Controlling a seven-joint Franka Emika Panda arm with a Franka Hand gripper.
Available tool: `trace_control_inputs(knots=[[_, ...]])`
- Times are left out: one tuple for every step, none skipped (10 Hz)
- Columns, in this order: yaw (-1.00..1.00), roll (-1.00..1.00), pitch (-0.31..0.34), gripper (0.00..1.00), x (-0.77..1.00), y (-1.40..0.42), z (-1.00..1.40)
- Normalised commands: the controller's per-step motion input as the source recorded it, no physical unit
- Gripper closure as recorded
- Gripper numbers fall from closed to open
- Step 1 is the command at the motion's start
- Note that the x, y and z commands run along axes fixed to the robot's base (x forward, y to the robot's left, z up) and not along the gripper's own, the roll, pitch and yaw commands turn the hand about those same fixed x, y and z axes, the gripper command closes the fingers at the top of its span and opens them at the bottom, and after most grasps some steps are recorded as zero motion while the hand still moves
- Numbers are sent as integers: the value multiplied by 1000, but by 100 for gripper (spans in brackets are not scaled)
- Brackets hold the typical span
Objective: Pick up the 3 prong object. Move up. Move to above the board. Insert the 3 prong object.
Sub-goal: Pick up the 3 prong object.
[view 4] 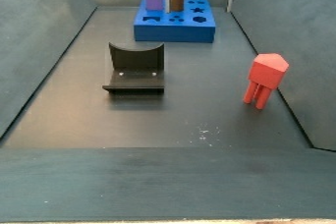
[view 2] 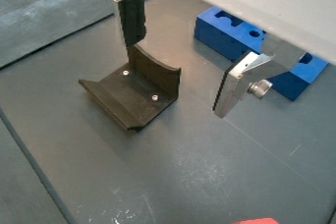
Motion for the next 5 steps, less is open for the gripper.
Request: trace_control_inputs(knots=[[0, -63, -23, 0, -63, 23, 0], [0, -41, -66, 0, -454, 71, -20], [0, 0, -120, 0, -957, 186, -117], [0, -36, -174, 0, -1000, 200, -109], [0, -16, -161, 0, -1000, 206, -86]])
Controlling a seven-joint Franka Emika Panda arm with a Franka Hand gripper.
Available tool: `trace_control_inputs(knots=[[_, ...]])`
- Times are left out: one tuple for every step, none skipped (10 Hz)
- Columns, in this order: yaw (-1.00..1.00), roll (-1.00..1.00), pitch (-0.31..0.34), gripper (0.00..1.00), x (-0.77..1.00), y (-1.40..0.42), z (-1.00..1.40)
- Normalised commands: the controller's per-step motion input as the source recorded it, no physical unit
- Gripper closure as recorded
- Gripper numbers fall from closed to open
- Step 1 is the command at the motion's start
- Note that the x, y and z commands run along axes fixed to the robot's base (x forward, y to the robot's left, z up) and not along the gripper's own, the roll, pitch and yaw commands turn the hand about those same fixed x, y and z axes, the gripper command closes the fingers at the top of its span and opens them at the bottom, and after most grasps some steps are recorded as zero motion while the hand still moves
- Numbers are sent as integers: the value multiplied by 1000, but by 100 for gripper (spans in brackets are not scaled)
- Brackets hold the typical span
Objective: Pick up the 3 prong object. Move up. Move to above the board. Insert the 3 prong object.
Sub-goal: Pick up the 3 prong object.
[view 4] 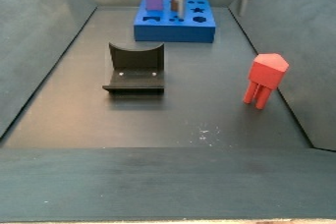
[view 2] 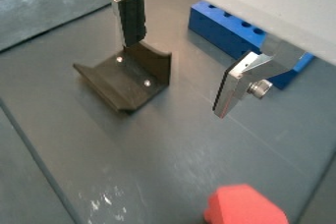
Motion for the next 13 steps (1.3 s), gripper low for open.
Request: trace_control_inputs(knots=[[0, -9, -166, 0, -1000, 171, -114], [-23, -20, -160, 0, -1000, 151, -160], [-34, -23, -169, 0, -1000, 120, -191], [-26, -7, -180, 0, -1000, 74, -223], [-26, -10, -184, 0, -1000, 63, -254], [-11, -21, -206, 0, -1000, 29, -311], [-26, -37, -227, 0, -1000, 0, -283], [-43, -61, -177, 0, -674, 74, -134], [-20, -29, -37, 0, -280, 137, -57], [0, 0, 0, 0, -257, 163, -94], [0, 0, -26, 0, -131, 137, -160], [0, 0, -34, 0, -83, 103, -274], [0, 64, -60, 0, -169, 37, -337]])
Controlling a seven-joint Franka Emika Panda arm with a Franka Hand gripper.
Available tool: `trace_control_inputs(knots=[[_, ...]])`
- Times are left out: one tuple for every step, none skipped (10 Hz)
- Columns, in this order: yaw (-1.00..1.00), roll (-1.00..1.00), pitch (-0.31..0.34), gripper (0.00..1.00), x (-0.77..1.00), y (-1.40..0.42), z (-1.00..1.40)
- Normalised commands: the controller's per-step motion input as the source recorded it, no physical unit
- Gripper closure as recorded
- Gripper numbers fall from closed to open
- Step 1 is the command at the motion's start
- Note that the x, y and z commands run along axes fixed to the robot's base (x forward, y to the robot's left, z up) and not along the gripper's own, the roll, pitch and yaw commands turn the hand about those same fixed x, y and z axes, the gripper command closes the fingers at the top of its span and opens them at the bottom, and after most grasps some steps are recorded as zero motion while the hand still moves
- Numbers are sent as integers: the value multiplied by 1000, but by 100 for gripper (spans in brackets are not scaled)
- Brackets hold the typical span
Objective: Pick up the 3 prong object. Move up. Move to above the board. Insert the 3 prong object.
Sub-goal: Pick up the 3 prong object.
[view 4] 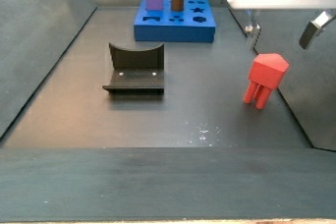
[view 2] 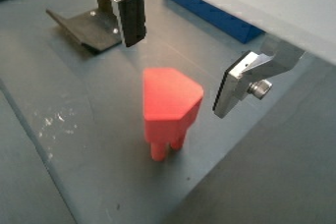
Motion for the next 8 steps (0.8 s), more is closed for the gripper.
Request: trace_control_inputs(knots=[[0, 79, -53, 0, -154, 0, -323], [0, 74, -69, 0, -149, 0, -363], [0, 49, -87, 0, -154, 0, -389], [0, 10, -34, 0, -37, 17, -254], [0, 0, -4, 0, 0, 63, -71], [0, -13, -13, 0, 0, 86, 0], [0, -9, -20, 0, 0, 63, -29], [0, 0, -20, 0, 0, 0, -229]])
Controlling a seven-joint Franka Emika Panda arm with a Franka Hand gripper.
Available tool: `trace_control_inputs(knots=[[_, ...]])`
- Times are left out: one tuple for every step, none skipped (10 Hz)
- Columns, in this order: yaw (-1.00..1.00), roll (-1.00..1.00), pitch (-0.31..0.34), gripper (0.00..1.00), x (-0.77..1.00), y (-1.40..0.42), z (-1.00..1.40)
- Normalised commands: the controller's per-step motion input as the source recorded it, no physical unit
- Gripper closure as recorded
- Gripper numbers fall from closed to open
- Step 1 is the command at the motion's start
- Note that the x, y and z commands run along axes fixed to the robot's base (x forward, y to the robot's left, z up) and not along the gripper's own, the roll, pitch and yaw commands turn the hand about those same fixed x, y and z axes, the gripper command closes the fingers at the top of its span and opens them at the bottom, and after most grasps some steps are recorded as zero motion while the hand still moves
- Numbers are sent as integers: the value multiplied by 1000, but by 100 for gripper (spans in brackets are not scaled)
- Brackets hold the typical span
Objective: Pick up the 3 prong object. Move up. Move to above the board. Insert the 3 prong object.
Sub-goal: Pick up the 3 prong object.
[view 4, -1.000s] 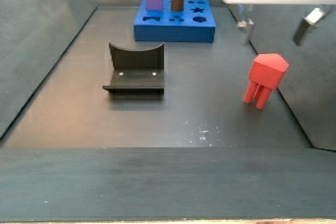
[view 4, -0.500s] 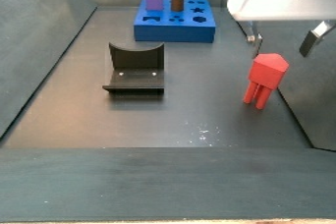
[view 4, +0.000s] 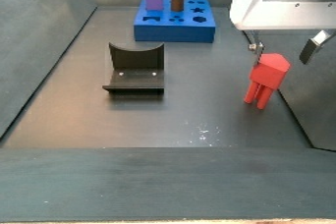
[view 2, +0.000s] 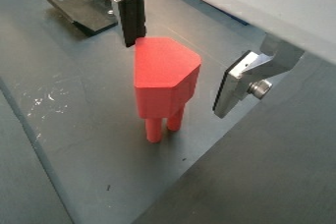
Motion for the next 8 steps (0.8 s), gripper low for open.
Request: trace_control_inputs(knots=[[0, 0, -37, 0, 0, 0, -340], [0, 0, -43, 0, 0, 0, -357], [0, 0, 0, 0, 29, 0, -386], [-23, 0, 0, 0, 177, 0, -303], [-51, -13, 0, 0, 234, 0, -280], [-43, -33, 0, 0, 186, 0, -297], [-43, -54, 0, 0, 143, 0, -289], [-57, -81, 0, 0, 94, 11, -257]])
